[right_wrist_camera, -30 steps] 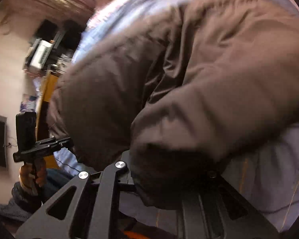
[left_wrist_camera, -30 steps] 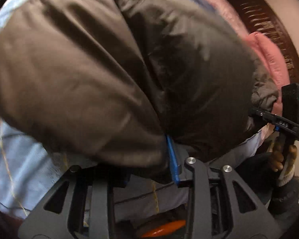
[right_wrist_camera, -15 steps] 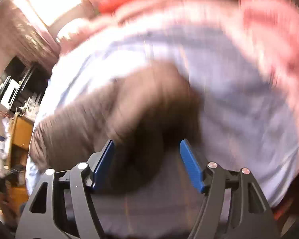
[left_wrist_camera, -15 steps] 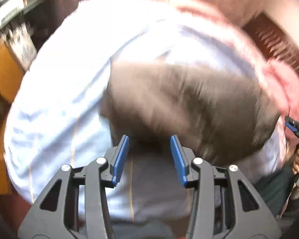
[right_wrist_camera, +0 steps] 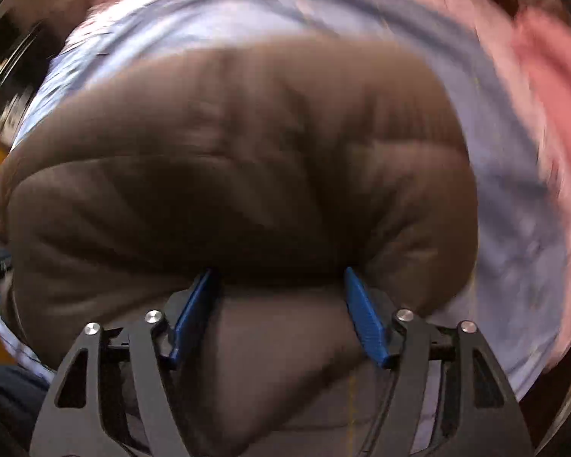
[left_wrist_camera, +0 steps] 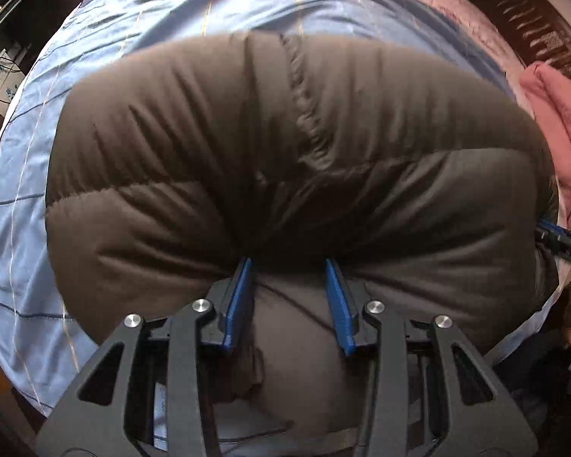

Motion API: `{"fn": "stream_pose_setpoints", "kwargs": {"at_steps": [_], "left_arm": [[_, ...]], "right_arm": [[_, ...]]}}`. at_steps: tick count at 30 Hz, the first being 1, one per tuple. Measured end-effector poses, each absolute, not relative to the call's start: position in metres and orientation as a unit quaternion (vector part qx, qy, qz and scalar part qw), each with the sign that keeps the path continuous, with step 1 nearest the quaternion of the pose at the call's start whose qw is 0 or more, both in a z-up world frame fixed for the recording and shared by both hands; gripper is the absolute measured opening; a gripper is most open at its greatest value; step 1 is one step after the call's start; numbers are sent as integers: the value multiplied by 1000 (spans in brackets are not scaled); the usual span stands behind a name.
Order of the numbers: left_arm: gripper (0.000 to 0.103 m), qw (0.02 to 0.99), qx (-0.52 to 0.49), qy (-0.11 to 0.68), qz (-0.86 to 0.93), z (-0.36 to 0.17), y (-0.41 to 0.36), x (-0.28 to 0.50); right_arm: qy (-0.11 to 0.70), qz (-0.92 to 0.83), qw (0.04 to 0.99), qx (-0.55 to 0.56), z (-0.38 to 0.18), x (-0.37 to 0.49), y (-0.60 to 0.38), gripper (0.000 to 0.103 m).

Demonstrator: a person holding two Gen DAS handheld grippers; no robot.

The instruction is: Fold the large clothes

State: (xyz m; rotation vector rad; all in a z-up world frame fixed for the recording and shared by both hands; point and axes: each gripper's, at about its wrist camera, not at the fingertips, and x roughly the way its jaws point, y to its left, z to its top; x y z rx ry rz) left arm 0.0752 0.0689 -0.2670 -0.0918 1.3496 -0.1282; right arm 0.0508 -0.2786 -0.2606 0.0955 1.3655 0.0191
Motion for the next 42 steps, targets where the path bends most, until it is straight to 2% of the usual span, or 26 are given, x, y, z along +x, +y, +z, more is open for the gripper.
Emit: {"fn": "stream_pose_setpoints", "kwargs": {"at_steps": [2,7,9,10,12,13,14,16,18,22,24,33,36,39,42], "left_arm": [[41,776,-37,627,-57,-276,68,70],[41,774,1,632,-37,-289,55,77],[39,785,12,619,-30,-277,51,73],[37,802,19,596,-32,-261,50,69],[53,845,17,532,-44,-217,44,56],[81,866,8,497,-53,-193,41,49],[93,884,-4,464,-63,-171,35,42],[93,891,-14,448,-78,-152,21,39],[92,874,-34,473,-104,-158,2,42],[61,841,-23,531,-103,-209,-26,43],[62,821,-32,562,-97,-240,-23,43],[68,793,-36,603,-79,-297,-33,68],[69,788,-46,609,-81,-301,-32,74],[63,799,-62,592,-91,-277,-22,61],[62,826,-42,555,-86,-243,-10,43]], "right_arm": [[631,4,775,26,-264,53,-274,85],[642,-6,767,8,-282,60,-266,91],[628,-9,778,4,-266,57,-266,87],[613,-14,790,2,-250,52,-265,75],[558,-5,829,20,-204,37,-259,73],[539,9,842,32,-187,31,-255,74],[520,34,853,41,-169,26,-244,74],[515,58,855,36,-156,27,-218,74],[522,85,848,31,-157,35,-196,74],[542,83,836,28,-179,85,-174,74],[582,91,808,21,-206,101,-162,74],[604,48,793,-59,-285,110,-142,81],[598,65,797,-48,-277,109,-147,81],[592,83,802,-4,-244,93,-171,79],[565,48,824,2,-209,77,-211,80]]}}
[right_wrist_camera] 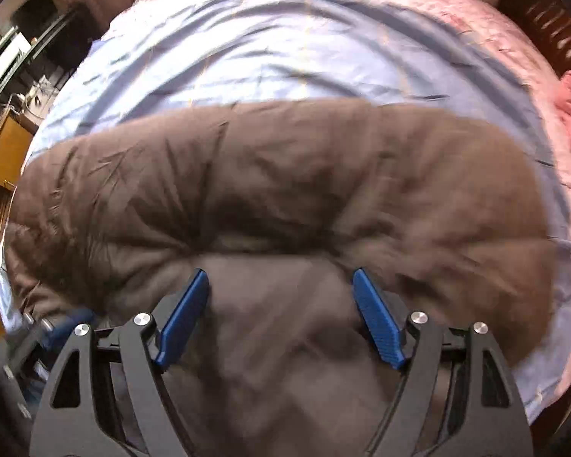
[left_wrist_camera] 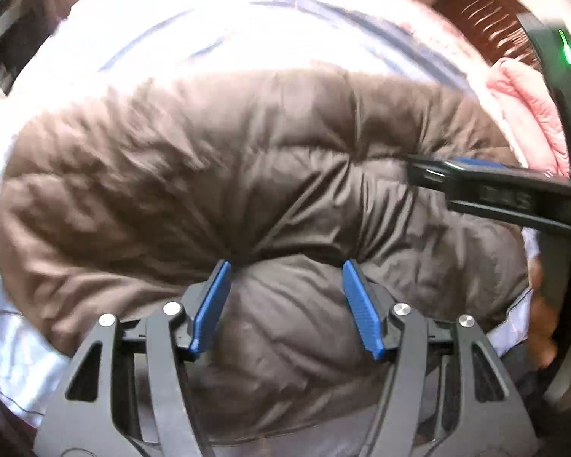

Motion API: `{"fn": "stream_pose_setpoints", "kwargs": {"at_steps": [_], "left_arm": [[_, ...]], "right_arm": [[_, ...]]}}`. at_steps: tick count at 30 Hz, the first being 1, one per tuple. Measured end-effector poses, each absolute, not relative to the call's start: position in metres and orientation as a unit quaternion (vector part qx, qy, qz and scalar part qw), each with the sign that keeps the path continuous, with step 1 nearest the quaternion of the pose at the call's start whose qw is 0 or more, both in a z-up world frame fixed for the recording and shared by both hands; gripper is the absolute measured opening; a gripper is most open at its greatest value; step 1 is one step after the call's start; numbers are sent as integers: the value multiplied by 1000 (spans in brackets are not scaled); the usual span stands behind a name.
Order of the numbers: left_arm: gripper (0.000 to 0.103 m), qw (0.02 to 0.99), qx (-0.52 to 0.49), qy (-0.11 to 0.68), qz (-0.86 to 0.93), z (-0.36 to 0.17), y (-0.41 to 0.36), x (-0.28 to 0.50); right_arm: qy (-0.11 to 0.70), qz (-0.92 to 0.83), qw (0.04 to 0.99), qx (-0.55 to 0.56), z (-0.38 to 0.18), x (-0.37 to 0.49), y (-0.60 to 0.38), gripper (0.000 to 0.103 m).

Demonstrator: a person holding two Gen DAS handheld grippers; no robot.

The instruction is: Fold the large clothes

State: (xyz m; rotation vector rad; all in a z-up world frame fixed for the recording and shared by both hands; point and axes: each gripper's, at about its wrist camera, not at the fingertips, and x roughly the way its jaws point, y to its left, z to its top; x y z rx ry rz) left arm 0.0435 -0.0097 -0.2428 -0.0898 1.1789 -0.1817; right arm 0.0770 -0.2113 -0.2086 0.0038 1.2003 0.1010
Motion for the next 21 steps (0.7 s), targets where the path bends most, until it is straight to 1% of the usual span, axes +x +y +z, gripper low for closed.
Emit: {"fn": "stream_pose_setpoints", "kwargs": {"at_steps": [3,6,7,10,11,14,17,21], "left_arm": [[64,846,-19,531,-52,-227,1,32],[64,836,-9,548,-35,-245,2,38],[66,831,-10,555,-34,-255,7,42],[73,825,-19,564,-28,-272,7,45],[75,827,-15,562,-26,-273,7,45],[77,829,-5,559,-20,-276,7,45],[77,836,3,549,-15,-269,2,39],[75,852,1,524,-17,-245,1,28]], "right_arm": [[565,1,825,24,-205,68,-252,80],[610,-28,790,60,-240,63,-278,80],[623,-30,779,64,-252,63,-279,81],[639,-39,767,51,-275,69,-274,91],[639,-43,766,46,-279,70,-272,93],[642,-47,764,47,-285,75,-272,94],[639,-43,765,66,-271,74,-275,92],[585,36,805,91,-218,49,-257,92]]}}
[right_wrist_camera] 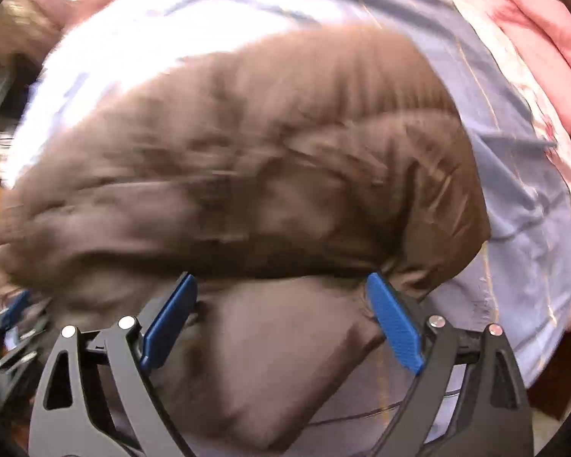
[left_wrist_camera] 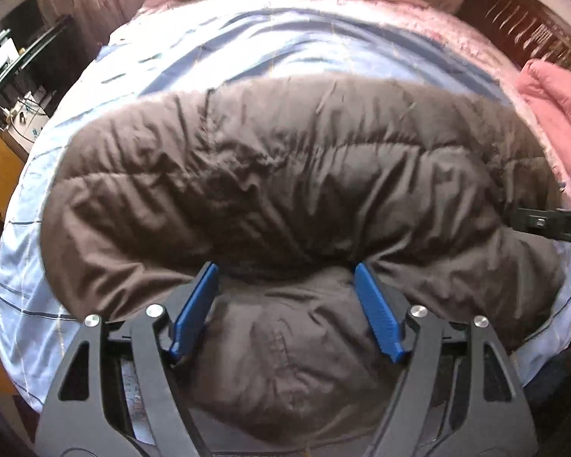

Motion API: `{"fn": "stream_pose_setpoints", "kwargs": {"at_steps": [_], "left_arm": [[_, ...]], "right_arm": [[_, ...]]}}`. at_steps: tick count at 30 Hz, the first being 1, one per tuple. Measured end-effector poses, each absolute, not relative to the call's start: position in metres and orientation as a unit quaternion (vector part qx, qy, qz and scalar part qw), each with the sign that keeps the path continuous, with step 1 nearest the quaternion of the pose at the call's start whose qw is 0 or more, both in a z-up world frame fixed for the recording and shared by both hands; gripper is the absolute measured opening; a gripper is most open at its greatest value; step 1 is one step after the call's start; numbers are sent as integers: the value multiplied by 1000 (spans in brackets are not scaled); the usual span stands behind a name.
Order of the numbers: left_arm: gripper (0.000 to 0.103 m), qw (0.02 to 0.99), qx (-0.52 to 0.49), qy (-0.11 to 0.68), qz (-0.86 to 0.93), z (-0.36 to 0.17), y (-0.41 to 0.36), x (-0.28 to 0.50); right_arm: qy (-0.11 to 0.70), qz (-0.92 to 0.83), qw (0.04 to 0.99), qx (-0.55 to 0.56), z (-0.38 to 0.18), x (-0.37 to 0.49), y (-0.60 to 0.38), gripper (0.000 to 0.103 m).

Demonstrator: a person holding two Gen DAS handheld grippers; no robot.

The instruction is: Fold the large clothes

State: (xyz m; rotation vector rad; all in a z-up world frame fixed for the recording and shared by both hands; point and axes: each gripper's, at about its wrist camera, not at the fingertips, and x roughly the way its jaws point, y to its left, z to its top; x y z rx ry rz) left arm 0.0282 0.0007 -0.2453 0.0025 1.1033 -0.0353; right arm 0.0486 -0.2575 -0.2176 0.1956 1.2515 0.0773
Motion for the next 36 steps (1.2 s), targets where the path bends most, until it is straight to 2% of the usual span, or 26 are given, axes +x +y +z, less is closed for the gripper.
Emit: {"fn": "stream_pose_setpoints", "kwargs": {"at_steps": [2,4,8,14,19,28,33,36], "left_arm": [[75,860,6,510,-13,-235,1,21],[76,863,17,505,0,-234,3,14],[78,836,9,548,30,-268,19,10],[80,824,2,565,36,-287,24,12],[81,817,-5,576,39,-295,24,17],[82,810,-7,585,48,-305,24,32],[83,809,-5,585,51,-308,21,44],[79,819,-23,572,41,-295,25,44]], "right_arm": [[566,81,816,88,-207,27,-240,92],[570,75,815,71,-220,18,-230,92],[592,58,803,35,-255,22,-219,92],[607,44,793,29,-282,36,-218,102],[605,34,795,5,-294,43,-213,102],[605,24,796,-4,-304,36,-197,102],[602,24,798,-3,-306,3,-188,102],[586,35,809,5,-279,1,-195,102]]}}
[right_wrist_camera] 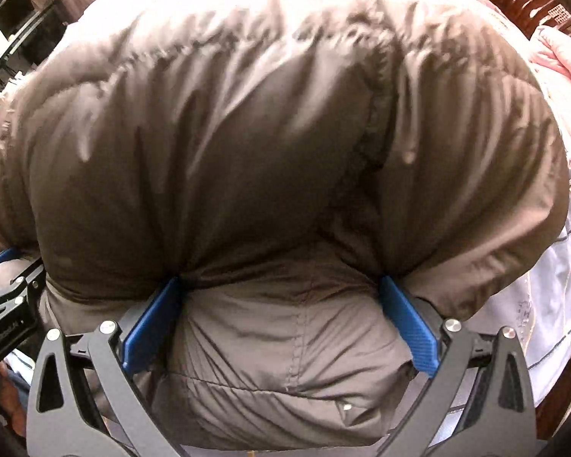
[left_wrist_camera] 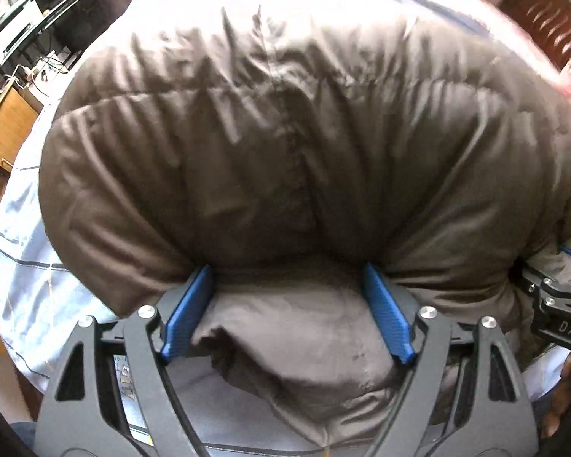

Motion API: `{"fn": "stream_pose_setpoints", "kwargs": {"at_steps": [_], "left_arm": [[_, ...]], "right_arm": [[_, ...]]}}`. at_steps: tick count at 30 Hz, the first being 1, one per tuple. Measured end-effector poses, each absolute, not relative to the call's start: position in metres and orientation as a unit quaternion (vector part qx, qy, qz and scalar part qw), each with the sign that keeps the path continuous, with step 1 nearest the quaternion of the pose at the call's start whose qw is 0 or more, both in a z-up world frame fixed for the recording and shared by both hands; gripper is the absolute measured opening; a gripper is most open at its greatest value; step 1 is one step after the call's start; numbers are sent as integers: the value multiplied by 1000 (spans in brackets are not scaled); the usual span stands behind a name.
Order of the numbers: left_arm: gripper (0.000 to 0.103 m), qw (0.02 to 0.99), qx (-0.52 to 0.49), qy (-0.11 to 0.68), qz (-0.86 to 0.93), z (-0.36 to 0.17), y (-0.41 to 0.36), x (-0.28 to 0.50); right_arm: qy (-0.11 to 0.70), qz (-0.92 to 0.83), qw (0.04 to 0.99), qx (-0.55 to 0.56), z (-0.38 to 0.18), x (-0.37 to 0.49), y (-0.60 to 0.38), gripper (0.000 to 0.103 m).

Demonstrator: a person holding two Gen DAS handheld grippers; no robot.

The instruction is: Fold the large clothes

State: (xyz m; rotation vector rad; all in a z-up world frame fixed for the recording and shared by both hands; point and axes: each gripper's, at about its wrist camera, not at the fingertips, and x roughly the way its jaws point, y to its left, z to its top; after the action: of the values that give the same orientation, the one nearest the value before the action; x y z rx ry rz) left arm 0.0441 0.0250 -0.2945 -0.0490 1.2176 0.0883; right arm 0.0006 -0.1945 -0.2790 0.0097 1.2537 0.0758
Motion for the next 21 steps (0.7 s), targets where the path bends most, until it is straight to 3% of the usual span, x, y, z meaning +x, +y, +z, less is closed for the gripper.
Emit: {"fn": "stream_pose_setpoints", "kwargs": {"at_steps": [1,3,5,8,15,18,21], "left_arm": [[76,823,-34,566,36,-284,29,42],[79,844,-56,534,16,-249,41,39],[93,865,-61,497,28,-216,56,43],[94,864,-76,492,77,-188,90,81],[93,805,-112,561,154,-251,140,118],[99,778,-116,598,154,-292,140,118],[101,778,-91,602,152,-301,136,122]], "right_arm": [[577,40,816,11,-268,-2,-198,102],[538,65,839,42,-230,-7,-204,102],[522,69,848,59,-204,1,-211,102],[540,50,836,82,-186,42,-226,102],[615,91,782,44,-207,120,-139,102],[648,64,759,17,-246,131,-112,102],[649,64,758,18,-253,135,-113,102]]}}
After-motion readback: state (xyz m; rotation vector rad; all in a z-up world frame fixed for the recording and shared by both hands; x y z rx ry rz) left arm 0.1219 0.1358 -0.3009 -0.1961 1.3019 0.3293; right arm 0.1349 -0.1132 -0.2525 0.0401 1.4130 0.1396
